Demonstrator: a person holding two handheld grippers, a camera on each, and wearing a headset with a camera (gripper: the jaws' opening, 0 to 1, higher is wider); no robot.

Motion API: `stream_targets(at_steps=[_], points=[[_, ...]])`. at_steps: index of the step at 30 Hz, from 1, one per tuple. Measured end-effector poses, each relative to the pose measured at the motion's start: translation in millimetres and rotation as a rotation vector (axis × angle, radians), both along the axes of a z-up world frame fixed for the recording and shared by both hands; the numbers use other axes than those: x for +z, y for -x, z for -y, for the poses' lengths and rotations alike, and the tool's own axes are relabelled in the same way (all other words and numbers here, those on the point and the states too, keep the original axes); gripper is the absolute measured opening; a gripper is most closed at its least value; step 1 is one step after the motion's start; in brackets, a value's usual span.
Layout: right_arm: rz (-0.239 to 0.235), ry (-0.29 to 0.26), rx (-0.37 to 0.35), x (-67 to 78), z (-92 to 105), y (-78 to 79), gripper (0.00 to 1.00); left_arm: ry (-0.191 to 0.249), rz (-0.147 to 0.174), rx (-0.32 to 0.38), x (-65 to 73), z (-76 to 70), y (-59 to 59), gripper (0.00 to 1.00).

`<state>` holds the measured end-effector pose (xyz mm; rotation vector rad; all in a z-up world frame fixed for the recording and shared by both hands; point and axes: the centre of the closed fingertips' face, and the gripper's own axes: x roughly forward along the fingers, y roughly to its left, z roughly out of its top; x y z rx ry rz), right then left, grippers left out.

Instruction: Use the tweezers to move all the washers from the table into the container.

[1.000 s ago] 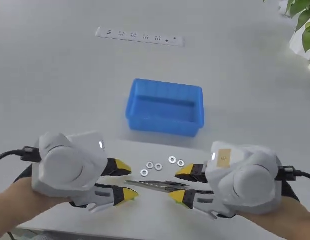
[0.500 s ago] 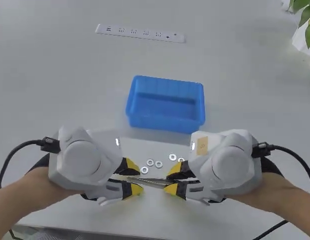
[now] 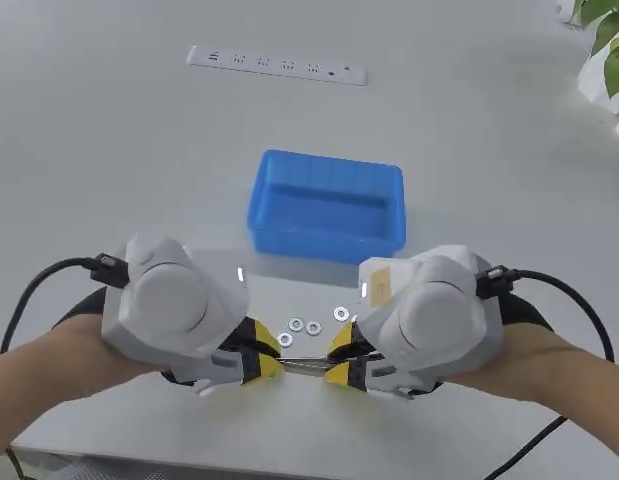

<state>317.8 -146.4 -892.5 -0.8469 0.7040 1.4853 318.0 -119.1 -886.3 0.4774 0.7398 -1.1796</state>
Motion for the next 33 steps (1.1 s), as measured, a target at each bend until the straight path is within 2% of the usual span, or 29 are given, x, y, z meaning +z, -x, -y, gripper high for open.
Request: stream_targets(at_steps=[6,10,15,19,22,24,25,28,30,33], points=[[0.03,0.002,0.019,0.5,0.5,0.4,0.08,0.005,-0.023,-0.003,1.9,0.4,2.1,0.07],[0.059,-0.01,0.036,2.7,0.4,1.8,0.07,0.02,-0.028,-0.013,12.5,0.0,3.2,0.06],[0.094,-0.051,0.037,8.1,-0.5,1.7,0.06,0.03,-0.009,-0.031,23.5,0.8,4.1,0.06],[0.1,-0.091,0.019,11.9,-2.0,2.8,0.06,0.034,0.014,-0.055,31.6,0.9,5.4,0.06],[0.106,-0.134,0.008,15.8,-3.5,3.6,0.06,0.078,0.025,-0.052,39.2,0.9,5.7,0.06],[0.101,-0.169,-0.013,19.2,-5.5,3.8,0.05,0.087,0.036,-0.055,41.4,-1.5,5.2,0.06],[0.102,-0.176,-0.019,19.8,-5.7,3.2,0.05,0.103,0.048,-0.049,44.8,-1.0,3.5,0.07],[0.098,-0.205,-0.056,21.0,-6.5,-0.5,0.05,0.143,0.057,-0.047,53.3,1.7,4.0,0.09],[0.085,-0.228,-0.085,22.4,-6.2,-4.1,0.05,0.12,0.072,-0.051,51.8,-0.9,3.1,0.11],[0.087,-0.227,-0.077,22.0,-6.3,-3.8,0.05,0.115,0.084,-0.03,51.1,-4.3,-1.3,0.12]])
